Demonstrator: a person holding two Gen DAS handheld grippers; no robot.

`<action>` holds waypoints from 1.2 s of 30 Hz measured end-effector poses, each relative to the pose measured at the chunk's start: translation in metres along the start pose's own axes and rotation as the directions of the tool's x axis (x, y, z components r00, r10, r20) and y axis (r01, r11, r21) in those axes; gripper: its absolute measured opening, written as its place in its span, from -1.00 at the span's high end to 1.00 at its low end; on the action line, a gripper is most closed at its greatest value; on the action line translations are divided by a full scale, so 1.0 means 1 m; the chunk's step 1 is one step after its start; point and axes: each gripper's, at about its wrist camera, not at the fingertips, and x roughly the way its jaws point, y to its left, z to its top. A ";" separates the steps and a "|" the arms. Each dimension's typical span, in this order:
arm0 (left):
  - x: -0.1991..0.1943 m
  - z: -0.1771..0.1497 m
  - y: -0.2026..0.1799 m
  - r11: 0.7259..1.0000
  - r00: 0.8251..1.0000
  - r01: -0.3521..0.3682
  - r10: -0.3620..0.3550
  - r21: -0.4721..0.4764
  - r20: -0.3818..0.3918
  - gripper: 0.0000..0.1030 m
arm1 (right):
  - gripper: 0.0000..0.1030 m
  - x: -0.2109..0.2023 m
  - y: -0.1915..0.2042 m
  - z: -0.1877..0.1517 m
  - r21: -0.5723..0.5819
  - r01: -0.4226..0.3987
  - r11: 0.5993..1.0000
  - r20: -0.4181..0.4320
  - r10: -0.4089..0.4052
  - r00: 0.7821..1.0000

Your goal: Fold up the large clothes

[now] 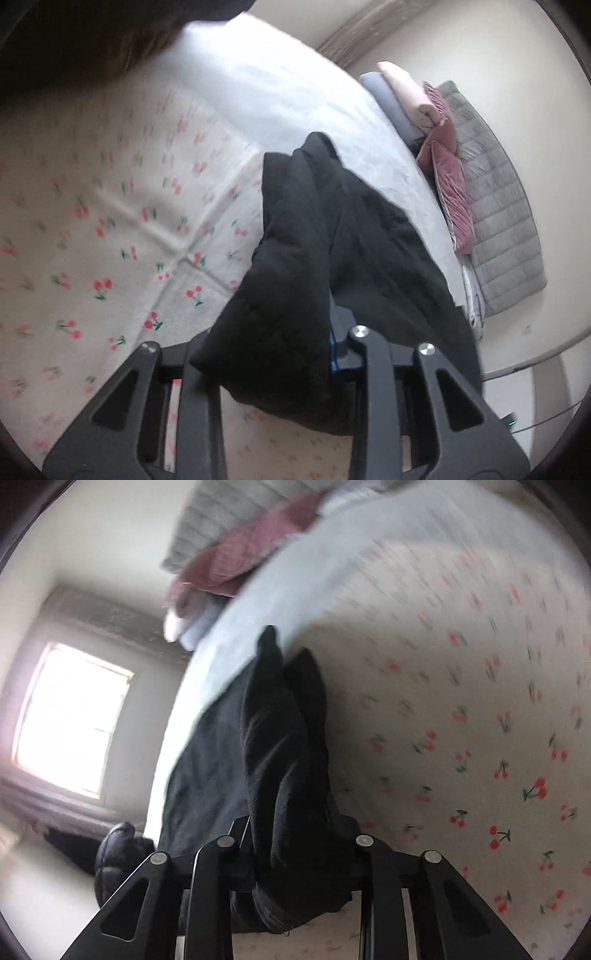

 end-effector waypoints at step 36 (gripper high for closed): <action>-0.241 -0.149 0.093 0.896 0.955 -0.184 0.260 0.403 -0.142 -0.65 | -0.30 -0.250 -0.040 -0.195 -0.313 0.292 0.904 -0.149 -0.350 0.925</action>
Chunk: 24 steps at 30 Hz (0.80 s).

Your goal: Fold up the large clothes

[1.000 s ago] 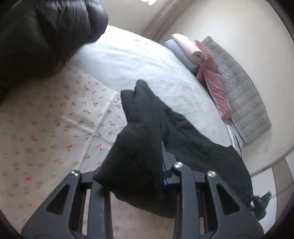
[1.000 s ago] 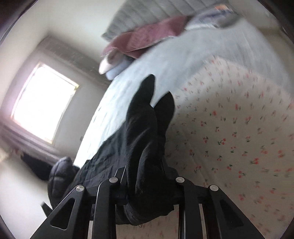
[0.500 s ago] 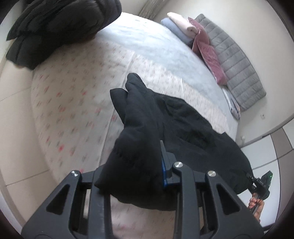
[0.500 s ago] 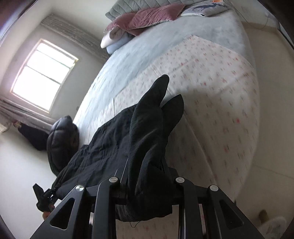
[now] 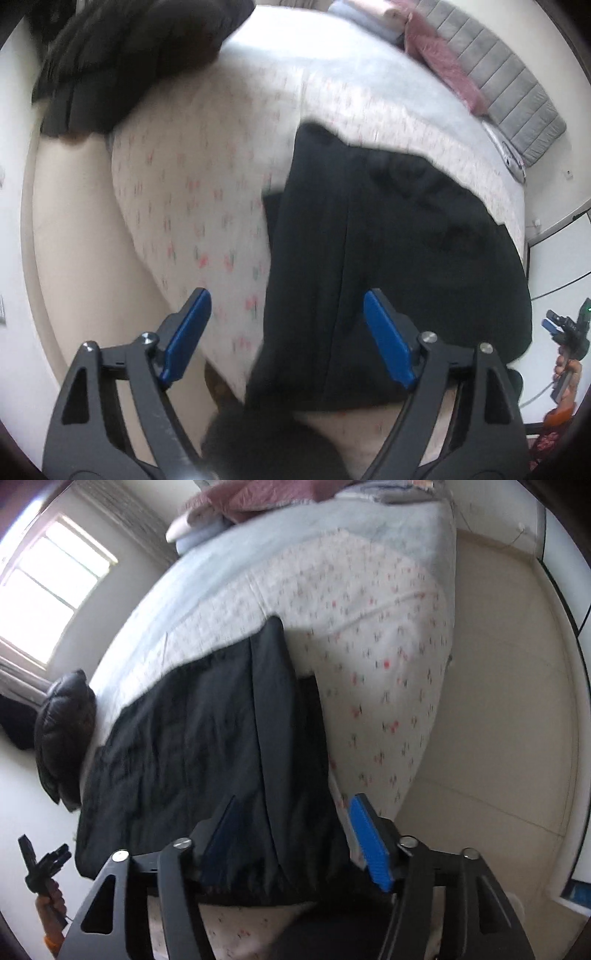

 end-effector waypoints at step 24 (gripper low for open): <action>0.150 0.141 -0.062 0.987 0.999 0.031 -0.032 0.155 0.003 0.88 | 0.57 0.172 0.032 0.149 -0.015 0.029 0.999 0.031 -0.028 0.999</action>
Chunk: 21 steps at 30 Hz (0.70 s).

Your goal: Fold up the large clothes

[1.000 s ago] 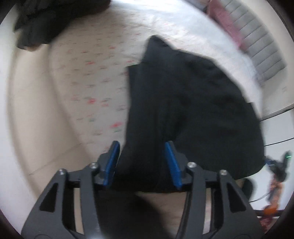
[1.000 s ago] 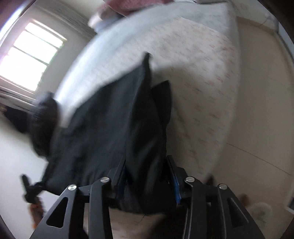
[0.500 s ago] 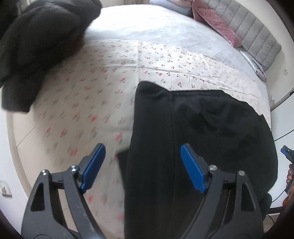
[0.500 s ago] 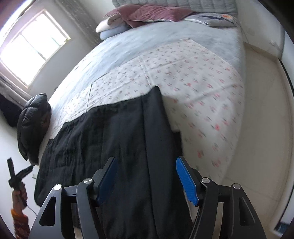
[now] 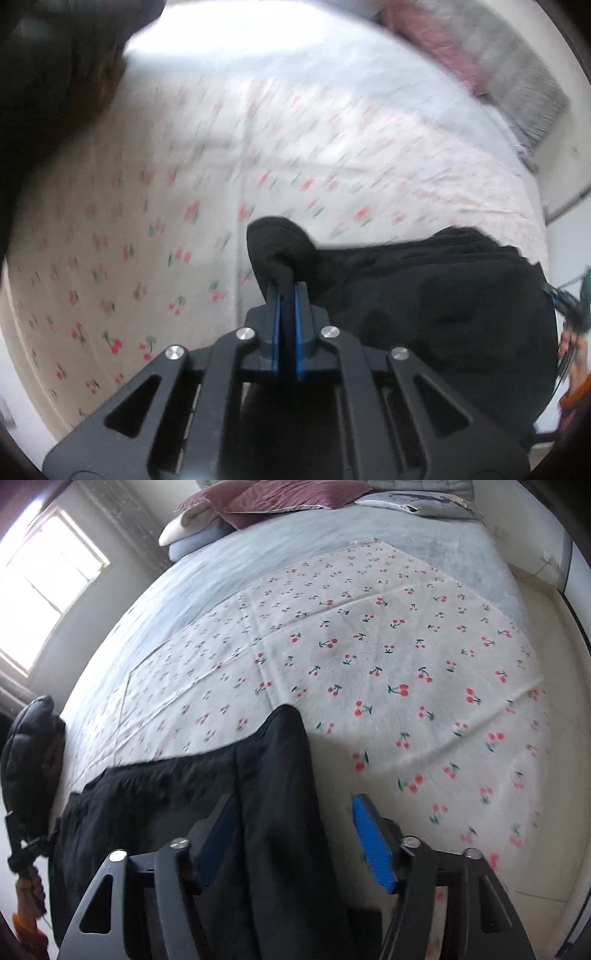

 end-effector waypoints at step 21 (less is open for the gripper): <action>0.031 -0.010 0.060 0.969 0.989 -0.097 0.119 -0.226 0.085 0.93 | 0.11 -0.009 -0.007 0.025 0.053 -0.012 0.999 0.113 0.006 0.994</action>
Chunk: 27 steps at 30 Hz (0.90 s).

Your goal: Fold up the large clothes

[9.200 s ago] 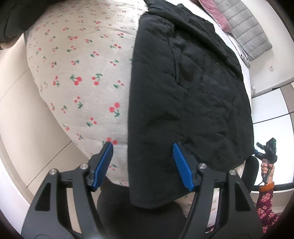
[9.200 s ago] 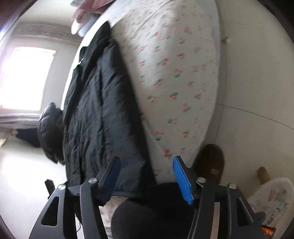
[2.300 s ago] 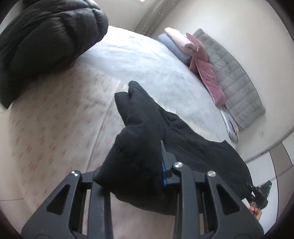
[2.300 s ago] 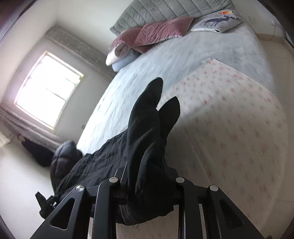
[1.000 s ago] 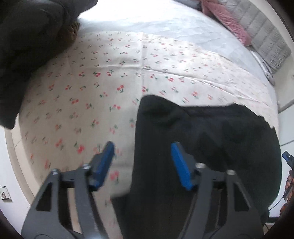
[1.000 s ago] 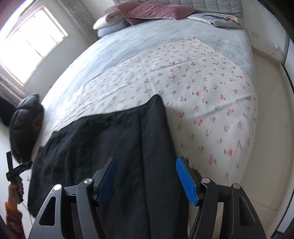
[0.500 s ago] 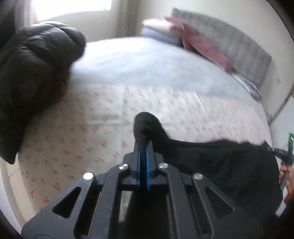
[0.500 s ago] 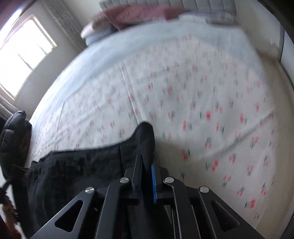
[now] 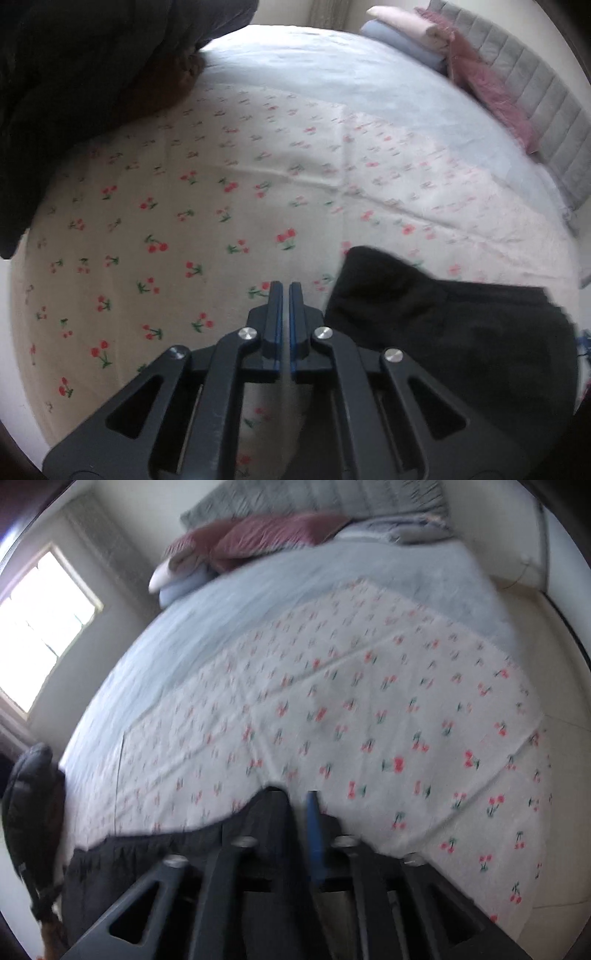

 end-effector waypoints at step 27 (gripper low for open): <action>-0.016 0.019 -0.012 0.949 0.952 0.302 -0.305 -0.088 -0.031 -0.40 | 0.89 -0.013 0.059 0.005 -0.235 0.031 0.971 0.140 0.002 0.990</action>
